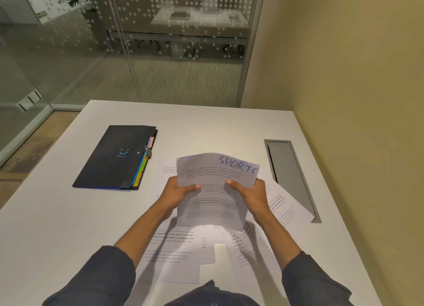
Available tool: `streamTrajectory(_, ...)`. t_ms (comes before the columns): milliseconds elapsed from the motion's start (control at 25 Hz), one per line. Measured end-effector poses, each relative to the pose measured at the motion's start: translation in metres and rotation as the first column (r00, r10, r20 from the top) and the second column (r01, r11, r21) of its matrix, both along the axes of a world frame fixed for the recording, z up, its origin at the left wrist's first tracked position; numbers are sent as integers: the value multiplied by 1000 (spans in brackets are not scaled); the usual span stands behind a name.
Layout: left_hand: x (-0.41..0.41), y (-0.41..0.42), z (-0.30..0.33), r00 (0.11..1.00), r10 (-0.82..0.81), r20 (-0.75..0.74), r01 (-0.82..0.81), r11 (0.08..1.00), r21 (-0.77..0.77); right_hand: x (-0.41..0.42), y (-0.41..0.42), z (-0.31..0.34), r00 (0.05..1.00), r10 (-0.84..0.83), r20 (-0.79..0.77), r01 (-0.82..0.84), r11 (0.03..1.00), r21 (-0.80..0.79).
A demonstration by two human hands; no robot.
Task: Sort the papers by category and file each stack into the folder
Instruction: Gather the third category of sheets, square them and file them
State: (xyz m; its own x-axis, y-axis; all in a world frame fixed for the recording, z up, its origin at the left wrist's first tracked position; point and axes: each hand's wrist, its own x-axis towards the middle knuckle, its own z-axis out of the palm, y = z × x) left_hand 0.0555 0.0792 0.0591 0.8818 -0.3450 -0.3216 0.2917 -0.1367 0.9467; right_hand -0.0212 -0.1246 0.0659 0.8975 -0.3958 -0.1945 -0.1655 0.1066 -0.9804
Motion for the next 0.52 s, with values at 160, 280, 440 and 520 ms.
streamTrajectory(160, 0, -6, 3, 998, 25, 55, -24, 999, -32, 0, -2, 13, 997, -17, 73, 21, 998, -56)
streamTrajectory(280, 2, -9, 9, 996, 48, 78, -46, 999, -25, -1, -8, 21, 992, 4, 125, 7, 996, -87)
streamTrajectory(440, -2, -9, 6, 996, 24, 91, -21, 999, -27, -5, -10, 17, 993, 15, 114, -5, 997, -80)
streamTrajectory(520, -6, -9, 5, 995, 24, 100, -20, 999, -47, -8, -11, 13, 995, -3, 103, 9, 998, -64)
